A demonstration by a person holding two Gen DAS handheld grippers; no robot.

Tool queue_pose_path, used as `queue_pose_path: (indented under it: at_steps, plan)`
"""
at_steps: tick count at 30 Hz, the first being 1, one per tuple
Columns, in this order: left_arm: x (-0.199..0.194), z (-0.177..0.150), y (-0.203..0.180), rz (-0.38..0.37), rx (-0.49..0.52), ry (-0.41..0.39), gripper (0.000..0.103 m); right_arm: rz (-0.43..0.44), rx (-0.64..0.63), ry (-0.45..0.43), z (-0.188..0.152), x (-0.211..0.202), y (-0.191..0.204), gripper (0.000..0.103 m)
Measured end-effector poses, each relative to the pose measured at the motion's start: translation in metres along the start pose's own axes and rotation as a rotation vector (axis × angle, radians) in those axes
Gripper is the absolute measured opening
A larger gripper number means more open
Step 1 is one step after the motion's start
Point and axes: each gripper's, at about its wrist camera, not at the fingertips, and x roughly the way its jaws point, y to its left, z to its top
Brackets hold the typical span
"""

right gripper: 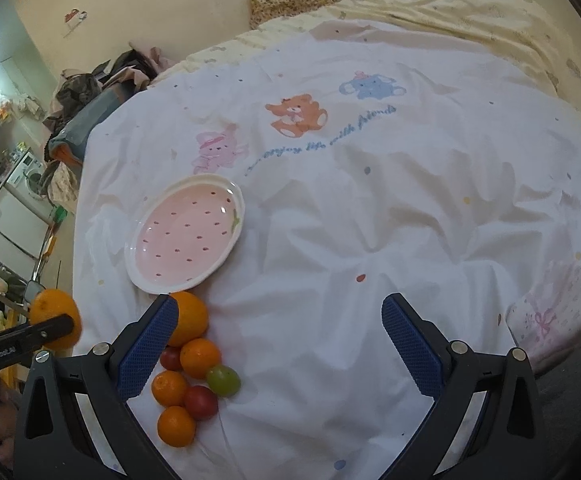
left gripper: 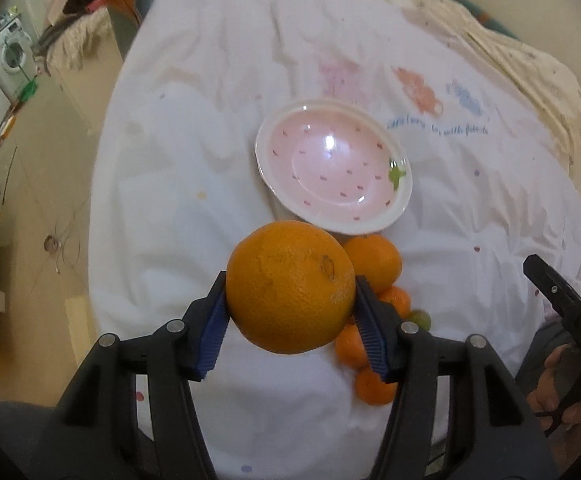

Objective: Organize fruits
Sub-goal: 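Lift the large orange with the left tool while the right tool grasps the green fruit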

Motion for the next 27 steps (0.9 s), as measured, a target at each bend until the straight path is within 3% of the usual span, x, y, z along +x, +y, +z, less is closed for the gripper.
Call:
queue_pose_path:
  at_steps: [5,8,9,12,19,24,27]
  plan:
    - [0.005,-0.01,-0.006,-0.011,-0.004,-0.023,0.054,0.085,0.064,0.134,-0.007,0.019,-0.011,0.099]
    - [0.004,-0.01,-0.008,-0.026,-0.004,-0.031,0.054,0.163,0.049,0.27,-0.018,0.039,-0.004,0.082]
    - [0.003,-0.01,-0.007,-0.03,-0.005,-0.031,0.054,0.19,0.039,0.327,-0.022,0.047,0.001,0.072]
    - [0.006,-0.011,-0.006,-0.045,-0.017,-0.019,0.054,0.215,0.002,0.415,-0.029,0.062,0.013,0.066]
    - [0.008,-0.009,-0.002,-0.077,-0.048,0.005,0.054,0.136,-0.174,0.512,-0.036,0.091,0.039,0.064]
    - [0.012,-0.01,0.001,-0.094,-0.067,0.03,0.055,0.144,-0.281,0.531,-0.044,0.101,0.056,0.062]
    - [0.014,-0.01,0.001,-0.095,-0.071,0.04,0.055,0.161,-0.306,0.537,-0.044,0.105,0.059,0.056]
